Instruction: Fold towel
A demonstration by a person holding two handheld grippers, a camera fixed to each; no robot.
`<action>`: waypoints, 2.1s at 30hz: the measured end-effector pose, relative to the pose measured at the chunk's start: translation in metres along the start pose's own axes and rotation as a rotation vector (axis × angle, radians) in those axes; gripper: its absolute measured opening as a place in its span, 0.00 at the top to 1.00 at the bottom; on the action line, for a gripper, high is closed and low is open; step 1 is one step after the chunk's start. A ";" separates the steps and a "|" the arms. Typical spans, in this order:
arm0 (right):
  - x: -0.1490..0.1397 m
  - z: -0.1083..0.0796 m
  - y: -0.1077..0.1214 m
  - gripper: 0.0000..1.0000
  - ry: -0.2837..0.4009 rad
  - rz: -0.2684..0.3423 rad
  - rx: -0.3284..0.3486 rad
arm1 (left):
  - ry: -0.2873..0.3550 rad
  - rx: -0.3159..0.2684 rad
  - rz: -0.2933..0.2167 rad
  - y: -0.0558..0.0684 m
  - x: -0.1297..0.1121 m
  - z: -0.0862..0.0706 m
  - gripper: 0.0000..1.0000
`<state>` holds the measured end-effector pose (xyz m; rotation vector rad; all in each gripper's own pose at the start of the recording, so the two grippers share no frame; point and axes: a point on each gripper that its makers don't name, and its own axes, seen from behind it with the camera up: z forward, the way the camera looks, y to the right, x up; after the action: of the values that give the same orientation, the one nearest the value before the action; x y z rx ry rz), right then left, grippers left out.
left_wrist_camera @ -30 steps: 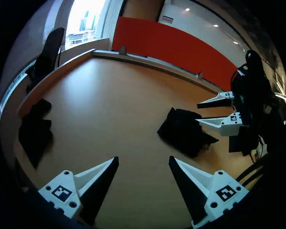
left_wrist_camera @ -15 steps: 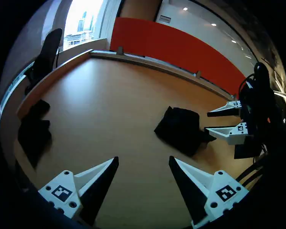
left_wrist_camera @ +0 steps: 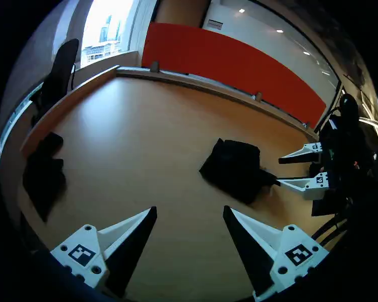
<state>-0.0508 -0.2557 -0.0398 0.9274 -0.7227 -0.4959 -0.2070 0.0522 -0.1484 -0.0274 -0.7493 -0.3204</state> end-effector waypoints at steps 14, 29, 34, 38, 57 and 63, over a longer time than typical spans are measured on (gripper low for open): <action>-0.013 -0.001 -0.007 0.34 -0.039 -0.041 0.023 | 0.000 -0.002 -0.003 0.001 0.000 0.000 0.02; -0.014 -0.002 -0.011 0.85 -0.055 -0.049 0.056 | -0.003 -0.006 -0.002 0.002 0.001 0.003 0.03; -0.011 -0.001 -0.009 0.86 -0.050 -0.050 0.054 | -0.003 -0.007 0.000 0.002 0.003 0.004 0.02; -0.004 0.000 -0.003 0.86 -0.043 -0.058 0.046 | -0.003 -0.007 -0.001 0.002 0.004 0.005 0.02; 0.072 0.042 0.053 0.86 -0.020 -0.175 0.003 | 0.006 0.007 -0.029 -0.001 -0.001 -0.001 0.02; 0.079 0.056 0.060 0.86 -0.038 -0.173 -0.002 | 0.008 0.017 -0.041 -0.005 -0.003 -0.004 0.02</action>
<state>-0.0352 -0.3074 0.0606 0.9852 -0.6791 -0.6683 -0.2084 0.0476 -0.1538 0.0055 -0.7450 -0.3528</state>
